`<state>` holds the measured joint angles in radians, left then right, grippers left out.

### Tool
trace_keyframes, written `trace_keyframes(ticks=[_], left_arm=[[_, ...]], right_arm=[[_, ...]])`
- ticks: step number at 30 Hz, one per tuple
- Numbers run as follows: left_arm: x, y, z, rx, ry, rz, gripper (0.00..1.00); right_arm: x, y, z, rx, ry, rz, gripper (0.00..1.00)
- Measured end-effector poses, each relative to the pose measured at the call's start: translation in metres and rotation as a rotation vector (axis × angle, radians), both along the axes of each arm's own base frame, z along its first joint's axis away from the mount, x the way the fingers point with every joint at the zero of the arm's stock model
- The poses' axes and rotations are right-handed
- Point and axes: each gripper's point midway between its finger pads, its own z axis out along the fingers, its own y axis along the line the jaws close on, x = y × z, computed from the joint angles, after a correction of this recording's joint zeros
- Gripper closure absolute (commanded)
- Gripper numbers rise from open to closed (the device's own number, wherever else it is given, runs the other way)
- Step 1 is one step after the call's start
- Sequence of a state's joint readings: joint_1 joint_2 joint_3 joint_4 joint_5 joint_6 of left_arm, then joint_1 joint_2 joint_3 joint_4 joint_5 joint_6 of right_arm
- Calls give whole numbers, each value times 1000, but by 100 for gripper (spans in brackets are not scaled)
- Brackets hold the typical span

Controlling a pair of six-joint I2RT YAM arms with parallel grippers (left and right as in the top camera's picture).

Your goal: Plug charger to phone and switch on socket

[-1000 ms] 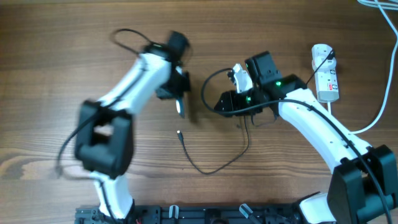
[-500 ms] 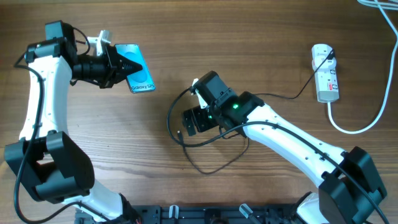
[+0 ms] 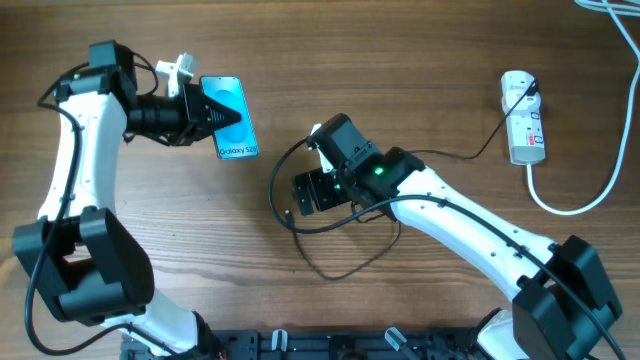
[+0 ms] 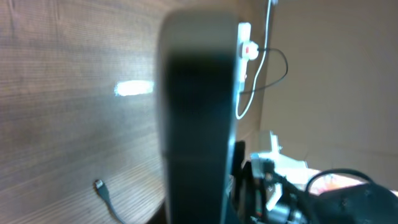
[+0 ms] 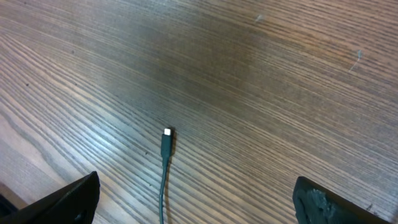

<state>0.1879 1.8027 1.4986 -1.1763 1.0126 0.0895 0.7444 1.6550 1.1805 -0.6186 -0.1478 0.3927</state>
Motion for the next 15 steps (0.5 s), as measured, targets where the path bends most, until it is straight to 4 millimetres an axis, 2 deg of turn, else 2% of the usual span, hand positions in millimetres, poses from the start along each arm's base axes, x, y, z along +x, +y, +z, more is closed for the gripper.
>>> trace_keyframes(ticks=[10,15], left_arm=[[-22,-10,-83,-68,-43,-17,96],[-42,-15,-110,-79,-15,-16,96]], right_arm=[[1,1,0,3,-3,0,0],[0,0,0,2,-2,0,0]])
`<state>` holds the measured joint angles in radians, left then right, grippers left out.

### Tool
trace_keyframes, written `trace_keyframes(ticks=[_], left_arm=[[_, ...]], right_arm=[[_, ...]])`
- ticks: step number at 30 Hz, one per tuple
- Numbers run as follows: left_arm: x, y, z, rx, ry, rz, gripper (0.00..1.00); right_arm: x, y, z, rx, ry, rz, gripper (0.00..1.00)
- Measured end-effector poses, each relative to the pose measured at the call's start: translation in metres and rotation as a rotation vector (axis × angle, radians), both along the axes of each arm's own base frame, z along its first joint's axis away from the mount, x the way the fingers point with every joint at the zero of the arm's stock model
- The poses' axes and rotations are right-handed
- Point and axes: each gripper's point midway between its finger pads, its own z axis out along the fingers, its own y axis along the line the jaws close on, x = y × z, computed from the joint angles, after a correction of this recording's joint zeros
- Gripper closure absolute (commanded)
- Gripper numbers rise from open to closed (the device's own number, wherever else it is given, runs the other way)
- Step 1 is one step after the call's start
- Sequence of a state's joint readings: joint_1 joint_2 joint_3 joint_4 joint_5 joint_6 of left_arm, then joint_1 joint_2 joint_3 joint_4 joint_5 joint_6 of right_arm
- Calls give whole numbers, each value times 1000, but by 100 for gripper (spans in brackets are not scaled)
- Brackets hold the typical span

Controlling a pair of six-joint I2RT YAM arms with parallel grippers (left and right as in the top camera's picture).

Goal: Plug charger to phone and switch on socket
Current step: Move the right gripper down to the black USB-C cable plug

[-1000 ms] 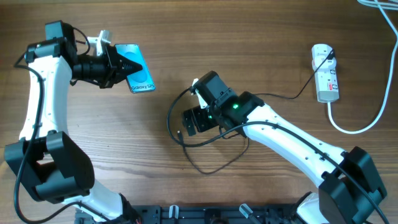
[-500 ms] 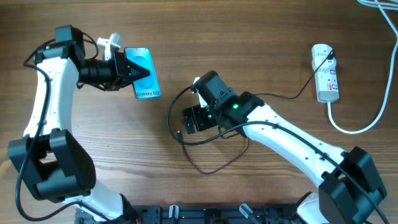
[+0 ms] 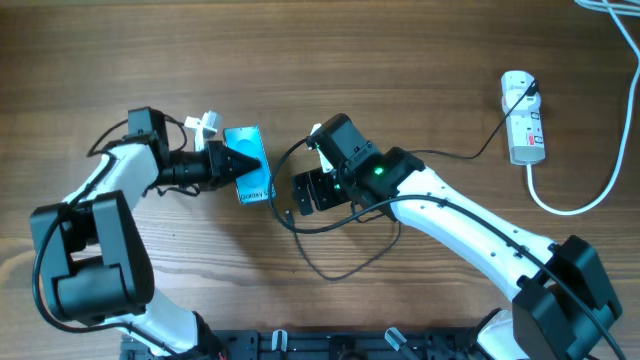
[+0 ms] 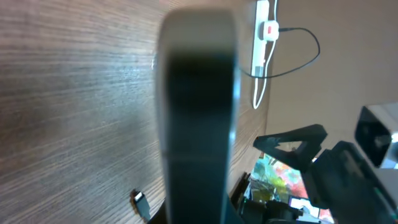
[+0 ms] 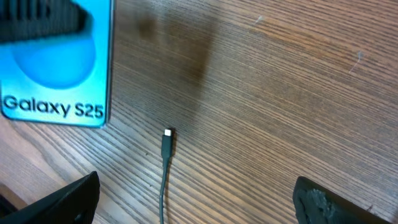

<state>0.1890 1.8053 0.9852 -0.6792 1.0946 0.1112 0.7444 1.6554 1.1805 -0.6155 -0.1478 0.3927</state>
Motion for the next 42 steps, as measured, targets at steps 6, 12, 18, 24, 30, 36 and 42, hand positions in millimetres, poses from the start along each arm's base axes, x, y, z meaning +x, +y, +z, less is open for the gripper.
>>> trace_keyframes(ticks=[6,12,18,24,30,36,42], left_arm=[[6,30,2,-59,72,141,96],[15,82,22,-196,55,318,96],[15,82,21,-194,59,318,96],[15,82,21,-195,62,320,96],[15,82,21,-194,62,320,96],[15,82,21,-195,62,320,96],[15,82,21,-195,62,320,96]], right_arm=[[22,29,23,149,-96,5,96],[-22,63,-1,148,23,52,66],[-58,67,-82,-96,71,99,64],[-48,55,-103,-180,46,39,96],[-22,1,-101,-406,-23,15,96],[19,-15,-78,-306,106,-53,69],[7,-9,-79,-260,176,-44,59]])
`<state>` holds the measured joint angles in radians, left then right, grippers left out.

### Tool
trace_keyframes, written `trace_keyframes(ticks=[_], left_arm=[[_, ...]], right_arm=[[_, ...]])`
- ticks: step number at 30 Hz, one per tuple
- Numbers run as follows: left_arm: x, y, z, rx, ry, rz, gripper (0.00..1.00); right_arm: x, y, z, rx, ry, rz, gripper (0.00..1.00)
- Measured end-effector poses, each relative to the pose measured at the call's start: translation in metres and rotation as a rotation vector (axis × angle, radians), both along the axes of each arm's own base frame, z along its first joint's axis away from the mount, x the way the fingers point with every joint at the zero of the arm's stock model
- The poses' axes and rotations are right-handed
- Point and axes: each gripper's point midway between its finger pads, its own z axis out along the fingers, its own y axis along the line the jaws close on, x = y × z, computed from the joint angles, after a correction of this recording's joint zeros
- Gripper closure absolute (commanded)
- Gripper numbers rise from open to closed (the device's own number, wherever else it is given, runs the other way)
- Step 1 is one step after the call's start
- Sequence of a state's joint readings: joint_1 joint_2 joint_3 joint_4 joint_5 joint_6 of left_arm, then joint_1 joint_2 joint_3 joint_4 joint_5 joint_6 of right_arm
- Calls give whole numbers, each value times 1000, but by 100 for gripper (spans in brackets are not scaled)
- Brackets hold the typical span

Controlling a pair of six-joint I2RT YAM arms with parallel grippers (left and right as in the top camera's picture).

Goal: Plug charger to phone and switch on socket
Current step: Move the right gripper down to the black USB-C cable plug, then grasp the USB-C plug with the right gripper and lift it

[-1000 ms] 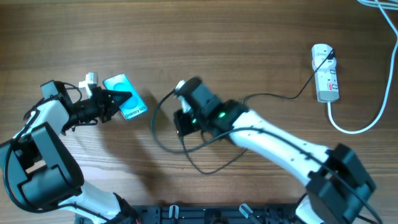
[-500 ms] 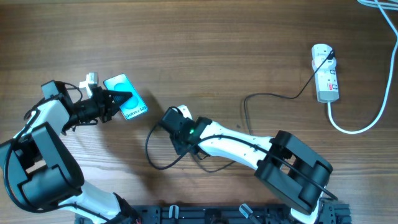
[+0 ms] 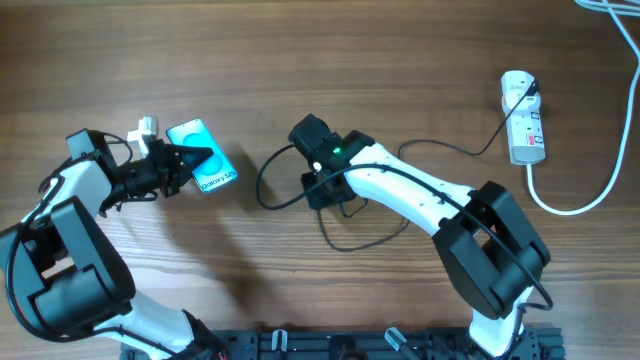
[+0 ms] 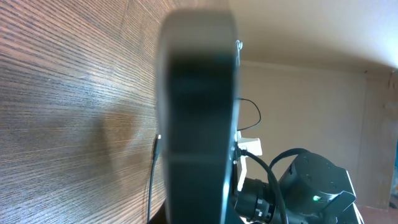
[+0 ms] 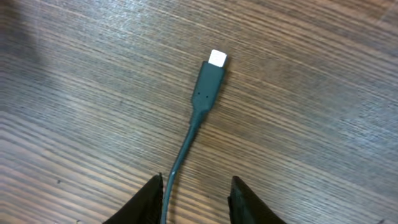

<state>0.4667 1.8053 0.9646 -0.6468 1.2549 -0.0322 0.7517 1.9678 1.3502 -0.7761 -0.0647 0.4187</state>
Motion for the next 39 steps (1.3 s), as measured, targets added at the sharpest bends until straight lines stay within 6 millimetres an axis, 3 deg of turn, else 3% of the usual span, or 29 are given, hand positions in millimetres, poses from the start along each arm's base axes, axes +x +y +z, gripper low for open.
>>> trace_keyframes(ticks=[5,7,15,20,22,23,27,29,33,37,39], left_arm=[[0,0,0,0,1,0,96],[0,0,0,-1,2,0,96],[-1,0,0,-3,7,0,96],[-1,0,0,-3,7,0,96],[-1,0,0,-4,7,0,96],[-1,0,0,-3,7,0,96],[-1,0,0,-3,7,0,96],[-1,0,0,-3,7,0,96],[-1,0,0,-3,7,0,96],[-1,0,0,-3,8,0,96],[-1,-1,0,-4,8,0,96]], right_arm=[[19,17,-11,64,-53,-58,62],[23,13,-23,35,-58,-103,66],[27,7,-24,-21,-107,-133,81],[29,6,-24,-29,-116,-140,77],[29,5,-24,-32,-118,-141,90],[30,5,-24,-33,-119,-144,91],[23,1,-25,-51,-88,-136,89],[9,0,-26,-43,-13,-93,87],[-14,-3,-27,-52,88,-42,66],[-13,1,-26,-41,79,-32,76],[-12,1,-26,-41,73,-36,75]])
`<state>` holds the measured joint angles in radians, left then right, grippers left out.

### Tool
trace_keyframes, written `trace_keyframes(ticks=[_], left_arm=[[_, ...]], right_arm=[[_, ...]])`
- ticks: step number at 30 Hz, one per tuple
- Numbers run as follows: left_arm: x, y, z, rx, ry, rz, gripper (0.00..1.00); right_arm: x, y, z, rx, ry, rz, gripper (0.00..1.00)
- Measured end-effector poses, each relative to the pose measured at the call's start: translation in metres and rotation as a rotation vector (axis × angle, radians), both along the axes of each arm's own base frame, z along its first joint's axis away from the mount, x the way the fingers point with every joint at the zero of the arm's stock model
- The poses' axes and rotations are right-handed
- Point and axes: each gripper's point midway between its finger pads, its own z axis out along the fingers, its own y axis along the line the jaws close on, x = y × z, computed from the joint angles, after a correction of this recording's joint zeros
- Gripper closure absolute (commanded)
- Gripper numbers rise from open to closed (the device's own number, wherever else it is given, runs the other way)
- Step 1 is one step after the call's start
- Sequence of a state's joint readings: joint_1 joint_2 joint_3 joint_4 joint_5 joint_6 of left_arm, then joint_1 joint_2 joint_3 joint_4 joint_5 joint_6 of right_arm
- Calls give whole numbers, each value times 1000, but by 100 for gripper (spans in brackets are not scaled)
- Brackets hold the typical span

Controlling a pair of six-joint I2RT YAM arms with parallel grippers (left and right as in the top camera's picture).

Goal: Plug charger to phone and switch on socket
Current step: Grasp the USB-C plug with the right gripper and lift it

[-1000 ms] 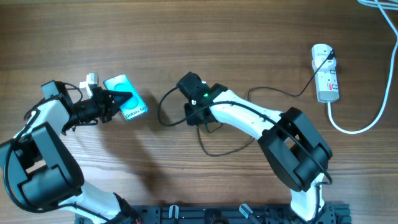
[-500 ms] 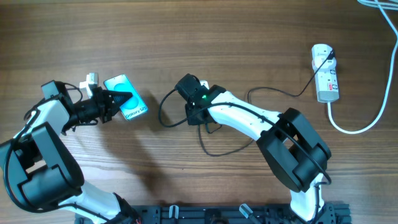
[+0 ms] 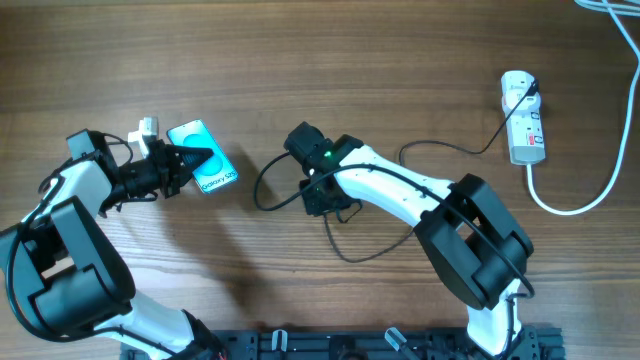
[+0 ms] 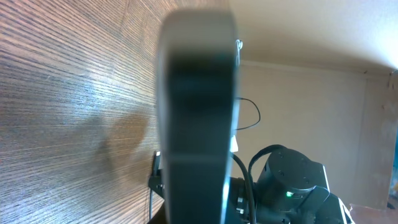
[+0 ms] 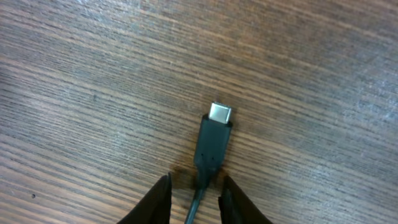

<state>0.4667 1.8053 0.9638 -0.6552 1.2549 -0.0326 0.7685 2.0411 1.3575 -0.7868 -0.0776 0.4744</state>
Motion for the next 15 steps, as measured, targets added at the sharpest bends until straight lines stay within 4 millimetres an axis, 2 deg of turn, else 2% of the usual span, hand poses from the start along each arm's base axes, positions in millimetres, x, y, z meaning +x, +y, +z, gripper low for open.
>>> trace_keyframes(ticks=[1,6,11,13,15], left_arm=[[0,0,0,0,0,0,96],[0,0,0,-1,2,0,96],[0,0,0,-1,2,0,96],[0,0,0,-1,2,0,96],[0,0,0,-1,2,0,96]], right_arm=[[0,0,0,0,-1,0,72],[4,-1,0,-9,-20,-18,73],[10,-3,0,-23,-53,-39,79],[11,-3,0,-28,-56,-43,85],[11,-5,0,-36,-55,-50,84]])
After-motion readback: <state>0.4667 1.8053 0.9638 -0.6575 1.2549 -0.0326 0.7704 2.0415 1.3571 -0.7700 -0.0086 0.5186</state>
